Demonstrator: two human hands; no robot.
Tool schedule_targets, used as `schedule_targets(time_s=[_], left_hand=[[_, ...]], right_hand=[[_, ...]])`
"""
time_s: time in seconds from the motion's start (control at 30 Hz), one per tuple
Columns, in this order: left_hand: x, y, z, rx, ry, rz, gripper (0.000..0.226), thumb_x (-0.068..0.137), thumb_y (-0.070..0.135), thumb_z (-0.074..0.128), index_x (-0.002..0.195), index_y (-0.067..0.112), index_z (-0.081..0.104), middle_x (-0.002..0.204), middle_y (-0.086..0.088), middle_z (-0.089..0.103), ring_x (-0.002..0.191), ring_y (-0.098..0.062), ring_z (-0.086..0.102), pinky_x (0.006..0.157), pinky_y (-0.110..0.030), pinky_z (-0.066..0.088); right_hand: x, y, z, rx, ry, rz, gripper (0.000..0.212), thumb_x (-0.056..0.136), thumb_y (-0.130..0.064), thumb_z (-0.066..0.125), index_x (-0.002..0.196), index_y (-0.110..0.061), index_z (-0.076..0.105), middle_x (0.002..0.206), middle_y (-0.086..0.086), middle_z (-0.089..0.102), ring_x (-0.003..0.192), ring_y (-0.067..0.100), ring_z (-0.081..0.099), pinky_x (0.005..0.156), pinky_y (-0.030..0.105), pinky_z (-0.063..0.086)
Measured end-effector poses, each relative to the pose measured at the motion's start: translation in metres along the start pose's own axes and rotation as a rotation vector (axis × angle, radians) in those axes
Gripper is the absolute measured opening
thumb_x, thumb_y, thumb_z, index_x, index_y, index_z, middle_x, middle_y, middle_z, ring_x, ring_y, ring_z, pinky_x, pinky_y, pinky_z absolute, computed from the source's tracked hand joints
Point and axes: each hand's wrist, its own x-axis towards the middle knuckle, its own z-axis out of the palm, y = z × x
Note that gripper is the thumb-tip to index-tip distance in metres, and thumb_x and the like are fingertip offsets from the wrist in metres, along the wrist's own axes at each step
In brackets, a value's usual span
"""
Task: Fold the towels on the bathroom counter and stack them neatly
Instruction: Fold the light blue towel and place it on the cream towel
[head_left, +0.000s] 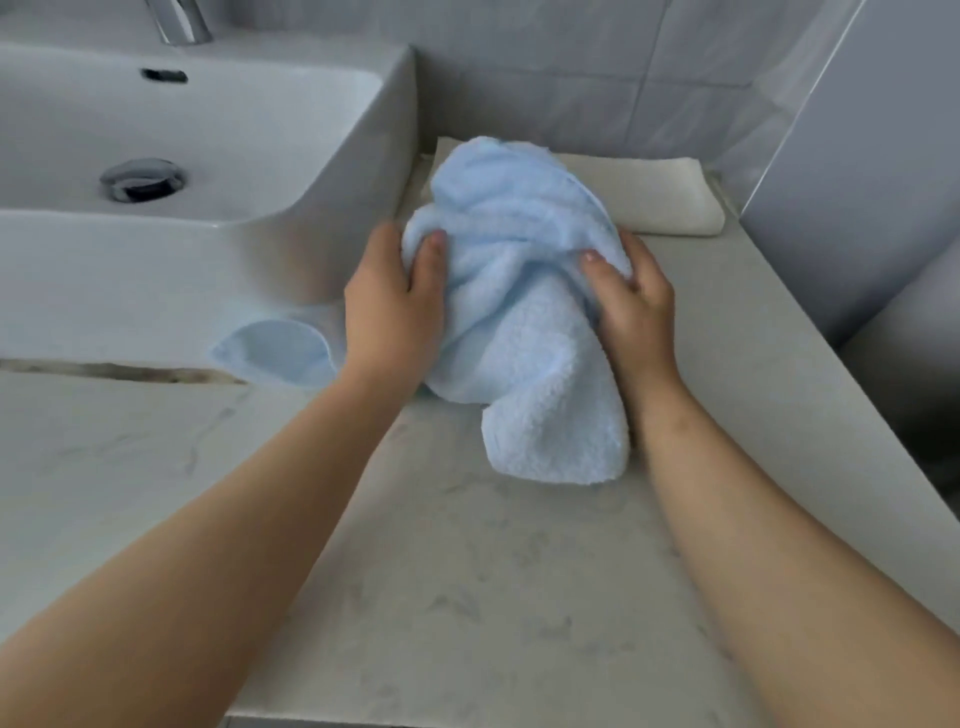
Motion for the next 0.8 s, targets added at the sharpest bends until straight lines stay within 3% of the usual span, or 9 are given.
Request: schedule_targets(time_s=[0.1,0.2,0.27,0.37,0.47,0.57,0.63,0.73,0.8], left_hand=[[0.008,0.003,0.005,-0.152,-0.075,-0.027,0.026,0.096,0.029,0.047,0.073,0.024,0.035,0.071,0.010,0.044,0.064,-0.003,0.042,0.062,-0.013,0.038],[0.002,-0.008,0.009,-0.232,-0.122,-0.061,0.020,0.093,0.033,0.053,0.080,0.024,0.042,0.077,0.010,0.051,0.072,-0.006,0.050,0.074,-0.027,0.046],[-0.001,-0.011,0.008,-0.255,-0.317,-0.077,0.031,0.083,0.042,0.066,0.101,0.026,0.044,0.094,0.013,0.056,0.085,-0.002,0.055,0.080,-0.025,0.048],[-0.003,-0.011,0.003,0.279,-0.648,0.089,0.086,0.065,0.053,0.075,0.134,0.030,0.029,0.124,0.011,0.050,0.108,-0.010,0.051,0.095,-0.030,0.042],[-0.001,-0.013,0.002,0.492,-0.503,0.118,0.068,0.078,0.040,0.070,0.134,0.026,0.035,0.121,0.001,0.056,0.105,-0.022,0.053,0.087,-0.030,0.041],[0.004,-0.015,0.001,0.475,-0.159,0.211,0.044,0.083,0.031,0.064,0.119,0.014,0.045,0.114,-0.007,0.059,0.104,-0.030,0.054,0.079,-0.033,0.040],[0.005,-0.013,-0.004,0.432,-0.006,0.322,0.039,0.084,0.029,0.064,0.113,0.011,0.046,0.110,-0.005,0.055,0.101,-0.028,0.052,0.077,-0.032,0.038],[0.000,-0.007,-0.015,0.080,-0.167,0.500,0.038,0.079,0.035,0.066,0.105,0.020,0.044,0.100,0.016,0.048,0.093,-0.006,0.050,0.074,-0.011,0.037],[-0.002,-0.003,-0.019,-0.187,-0.393,0.395,0.035,0.077,0.053,0.055,0.096,0.024,0.046,0.090,0.016,0.052,0.081,-0.001,0.050,0.072,-0.011,0.040]], right_hand=[[-0.002,0.003,-0.005,0.067,0.003,-0.025,0.020,0.096,-0.011,0.047,0.102,-0.023,0.061,0.097,-0.010,0.067,0.092,0.002,0.064,0.080,0.022,0.052],[-0.002,0.014,-0.014,-0.129,0.050,-0.009,0.012,0.090,-0.025,0.055,0.086,-0.031,0.064,0.086,-0.011,0.067,0.086,0.008,0.063,0.081,0.032,0.052],[0.001,0.015,-0.020,-0.361,0.092,-0.084,0.010,0.081,-0.036,0.057,0.075,-0.030,0.061,0.078,-0.010,0.064,0.081,0.013,0.060,0.076,0.033,0.049],[0.006,0.010,-0.025,-0.743,-0.015,-0.088,0.015,0.085,-0.032,0.058,0.075,-0.021,0.053,0.074,-0.007,0.059,0.078,0.017,0.055,0.064,0.028,0.039],[0.008,0.007,-0.026,-0.886,-0.027,-0.100,0.023,0.086,-0.030,0.057,0.072,-0.014,0.049,0.065,-0.003,0.051,0.070,0.019,0.049,0.057,0.031,0.033],[0.006,0.005,-0.023,-0.711,0.123,-0.256,0.010,0.087,-0.021,0.057,0.081,-0.015,0.051,0.065,-0.009,0.049,0.063,0.007,0.043,0.054,0.018,0.033],[0.003,0.002,-0.018,-0.528,0.140,-0.335,0.017,0.084,-0.013,0.058,0.077,-0.023,0.047,0.068,-0.012,0.048,0.060,0.000,0.043,0.057,0.009,0.034],[0.006,-0.002,-0.018,0.024,0.055,-0.288,0.024,0.074,-0.006,0.059,0.075,-0.025,0.045,0.073,-0.012,0.050,0.069,0.003,0.047,0.065,0.020,0.038],[0.012,-0.004,-0.023,0.479,-0.101,-0.115,0.030,0.059,-0.008,0.070,0.074,-0.020,0.048,0.076,-0.002,0.051,0.076,0.014,0.048,0.068,0.026,0.038]])
